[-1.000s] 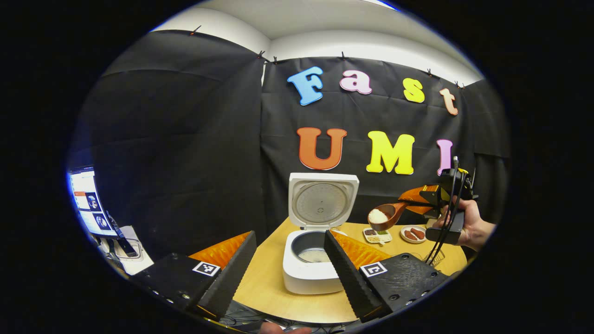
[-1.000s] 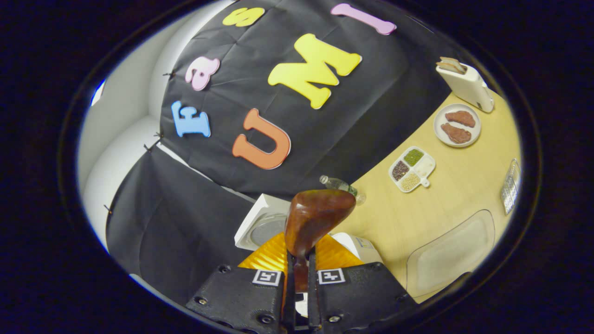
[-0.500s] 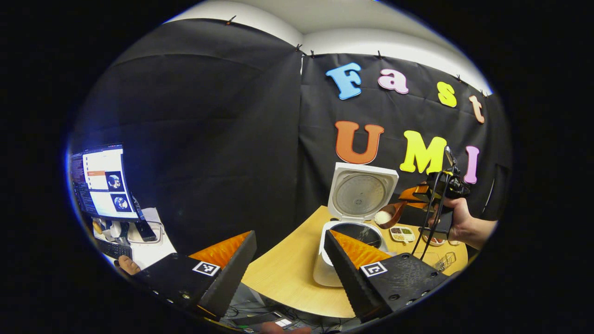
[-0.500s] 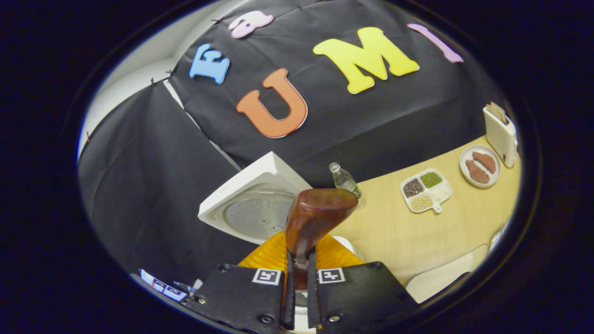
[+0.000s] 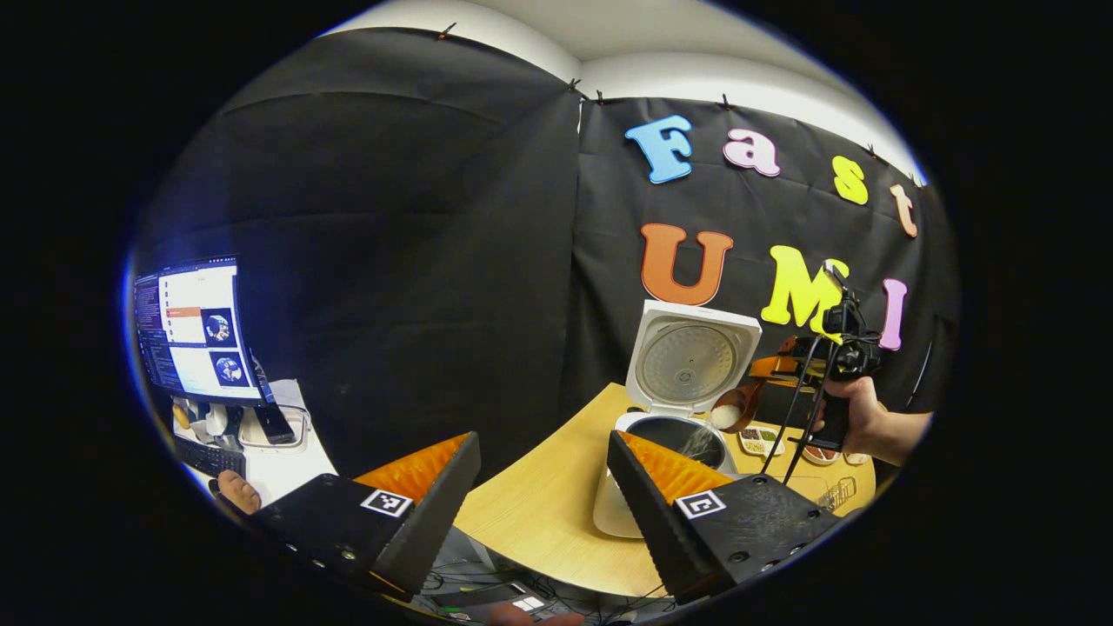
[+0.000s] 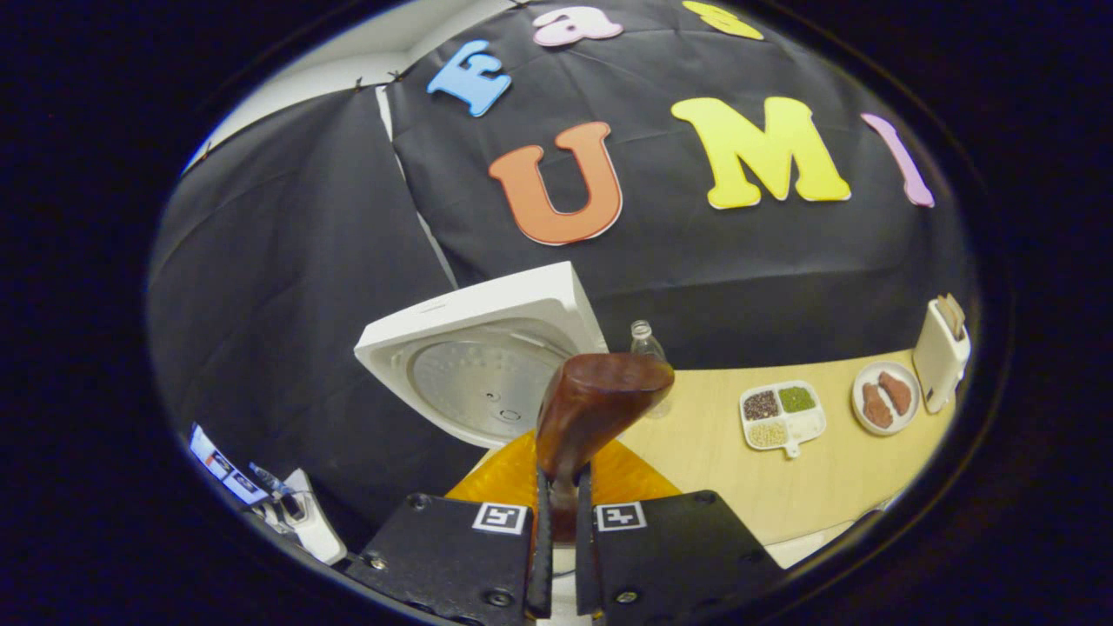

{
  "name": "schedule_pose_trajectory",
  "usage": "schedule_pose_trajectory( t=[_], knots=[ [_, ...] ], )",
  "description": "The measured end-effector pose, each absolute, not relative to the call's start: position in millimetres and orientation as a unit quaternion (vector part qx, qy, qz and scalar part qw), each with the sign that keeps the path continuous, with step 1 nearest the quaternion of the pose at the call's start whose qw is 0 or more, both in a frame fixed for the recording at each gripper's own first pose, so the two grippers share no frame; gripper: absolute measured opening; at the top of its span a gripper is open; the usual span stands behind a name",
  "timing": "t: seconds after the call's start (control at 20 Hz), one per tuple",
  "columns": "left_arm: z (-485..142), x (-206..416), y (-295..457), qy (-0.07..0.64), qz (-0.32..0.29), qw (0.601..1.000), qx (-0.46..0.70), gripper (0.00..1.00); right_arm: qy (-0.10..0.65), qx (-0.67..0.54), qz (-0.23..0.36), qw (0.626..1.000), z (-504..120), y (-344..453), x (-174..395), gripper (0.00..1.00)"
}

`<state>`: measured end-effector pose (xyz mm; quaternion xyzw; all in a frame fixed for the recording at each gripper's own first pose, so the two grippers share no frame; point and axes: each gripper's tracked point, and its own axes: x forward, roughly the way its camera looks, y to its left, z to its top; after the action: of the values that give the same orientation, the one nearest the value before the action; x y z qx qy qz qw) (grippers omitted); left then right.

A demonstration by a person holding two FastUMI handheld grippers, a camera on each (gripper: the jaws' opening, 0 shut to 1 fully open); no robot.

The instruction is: Close the left gripper, press the button to open the rice cooker; take a wooden spoon from the chopstick holder with the right hand, scoop a spoonful of rice and pour it into the rice cooker, then put the wooden spoon back into the chopstick holder.

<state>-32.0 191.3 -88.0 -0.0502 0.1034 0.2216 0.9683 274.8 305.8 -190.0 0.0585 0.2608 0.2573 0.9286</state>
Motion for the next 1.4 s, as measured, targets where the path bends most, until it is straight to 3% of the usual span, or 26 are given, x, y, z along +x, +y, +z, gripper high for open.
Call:
schedule_pose_trajectory(
  t=[0.65,1.05,1.4],
  knots=[
    [-92.8,-35.6,178.4,0.094,0.214,0.970,-0.069,0.94,0.234,-0.088,0.279,0.927,-189.8,327.1,273.8,0.16],
    [-95.2,-36.5,173.5,0.090,0.211,0.971,-0.068,0.95,0.177,-0.191,0.291,0.920,-175.9,342.0,260.9,0.17],
    [-93.6,-44.8,176.2,0.083,0.219,0.970,-0.072,0.94,0.157,-0.221,0.313,0.910,-172.5,356.4,246.1,0.17]
  ],
)
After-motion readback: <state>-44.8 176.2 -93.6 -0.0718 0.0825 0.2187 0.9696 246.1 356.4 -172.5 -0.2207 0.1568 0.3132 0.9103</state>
